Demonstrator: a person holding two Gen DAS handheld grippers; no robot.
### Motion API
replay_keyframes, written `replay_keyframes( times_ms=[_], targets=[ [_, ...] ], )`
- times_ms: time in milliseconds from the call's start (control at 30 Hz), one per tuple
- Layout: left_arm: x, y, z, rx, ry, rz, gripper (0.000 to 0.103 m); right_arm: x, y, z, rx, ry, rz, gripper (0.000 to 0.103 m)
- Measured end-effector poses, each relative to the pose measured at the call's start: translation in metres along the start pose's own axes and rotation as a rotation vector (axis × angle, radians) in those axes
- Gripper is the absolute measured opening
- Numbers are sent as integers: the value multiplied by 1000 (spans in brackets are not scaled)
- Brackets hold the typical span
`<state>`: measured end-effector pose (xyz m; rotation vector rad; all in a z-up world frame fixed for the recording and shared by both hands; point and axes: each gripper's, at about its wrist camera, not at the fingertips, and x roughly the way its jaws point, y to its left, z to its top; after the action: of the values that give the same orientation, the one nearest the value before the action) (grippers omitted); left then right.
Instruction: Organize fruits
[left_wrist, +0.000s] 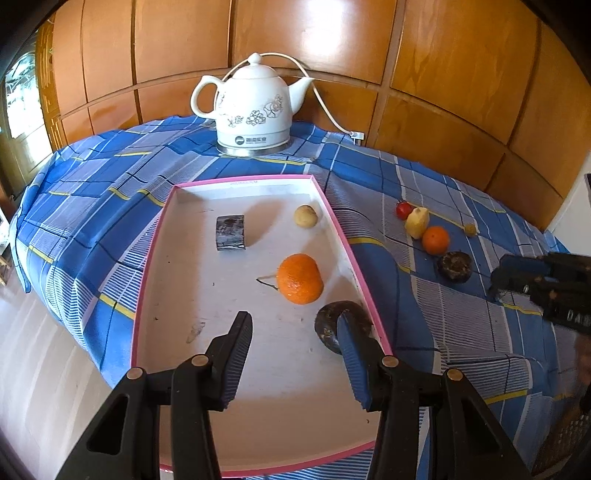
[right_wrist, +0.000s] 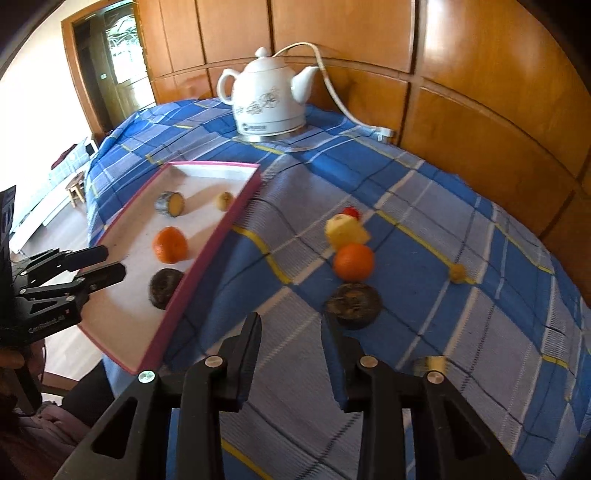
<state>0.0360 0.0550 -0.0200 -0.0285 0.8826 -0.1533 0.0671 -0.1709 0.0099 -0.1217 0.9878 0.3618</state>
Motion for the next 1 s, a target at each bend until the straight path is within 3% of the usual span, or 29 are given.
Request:
replay_keyframes(
  times_ms=[567,767,1000],
  targets=[
    [6,-26,5,71,25,-40,49,-8,-115,-13,145,24,-202,35],
    [12,-48,14,119,42,-77,49,5,-157,-31,332,54,-183,35],
    [32,-76,38,116,90,-170,49,2,-161,-28,352,40,-160,35]
  ],
)
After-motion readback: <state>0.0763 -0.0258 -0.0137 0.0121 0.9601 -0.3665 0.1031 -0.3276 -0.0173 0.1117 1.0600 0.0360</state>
